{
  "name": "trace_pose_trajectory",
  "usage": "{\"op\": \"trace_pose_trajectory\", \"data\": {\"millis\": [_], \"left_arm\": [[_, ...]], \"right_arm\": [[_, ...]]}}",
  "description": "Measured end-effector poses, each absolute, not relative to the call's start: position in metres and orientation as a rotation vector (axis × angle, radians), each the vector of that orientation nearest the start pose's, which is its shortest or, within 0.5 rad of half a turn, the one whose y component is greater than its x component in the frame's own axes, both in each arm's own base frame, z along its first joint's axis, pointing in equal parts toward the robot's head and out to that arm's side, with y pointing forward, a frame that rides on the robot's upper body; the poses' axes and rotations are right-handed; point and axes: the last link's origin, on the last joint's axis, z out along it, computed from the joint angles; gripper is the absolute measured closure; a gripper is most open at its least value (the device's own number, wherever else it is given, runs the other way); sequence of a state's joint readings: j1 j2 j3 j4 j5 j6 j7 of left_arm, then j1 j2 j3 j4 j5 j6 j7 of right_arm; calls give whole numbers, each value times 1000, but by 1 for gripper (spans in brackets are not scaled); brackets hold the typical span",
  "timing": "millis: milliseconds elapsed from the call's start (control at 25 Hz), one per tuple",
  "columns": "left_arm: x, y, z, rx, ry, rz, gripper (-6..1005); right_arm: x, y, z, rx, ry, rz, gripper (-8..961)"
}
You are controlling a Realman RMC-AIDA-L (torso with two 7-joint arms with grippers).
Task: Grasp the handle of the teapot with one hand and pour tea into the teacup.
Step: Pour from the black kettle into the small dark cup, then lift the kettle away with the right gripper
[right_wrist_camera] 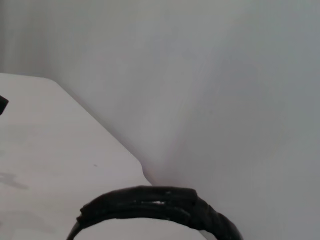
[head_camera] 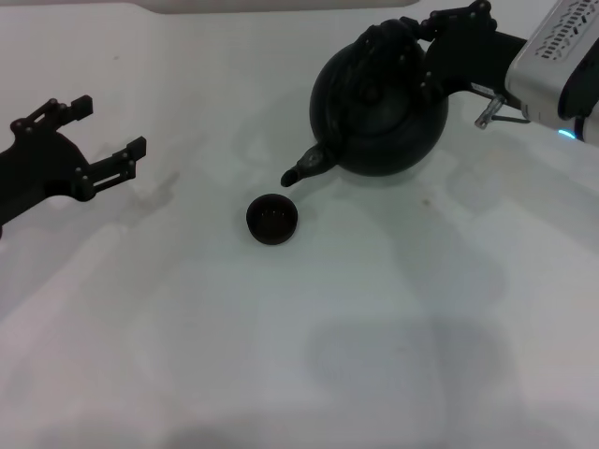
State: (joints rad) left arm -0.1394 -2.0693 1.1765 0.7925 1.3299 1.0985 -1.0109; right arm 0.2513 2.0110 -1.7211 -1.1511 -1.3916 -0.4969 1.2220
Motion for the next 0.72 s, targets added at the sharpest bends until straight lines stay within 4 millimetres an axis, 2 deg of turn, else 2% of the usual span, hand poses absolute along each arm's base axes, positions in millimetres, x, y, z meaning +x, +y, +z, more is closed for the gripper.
{"op": "trace_pose_trajectory", "data": {"millis": [720], "left_arm": [[-322, 297, 9, -2256, -467, -565, 121]], "right_arm": [[200, 352, -37, -2304, -18, 272, 813]]}}
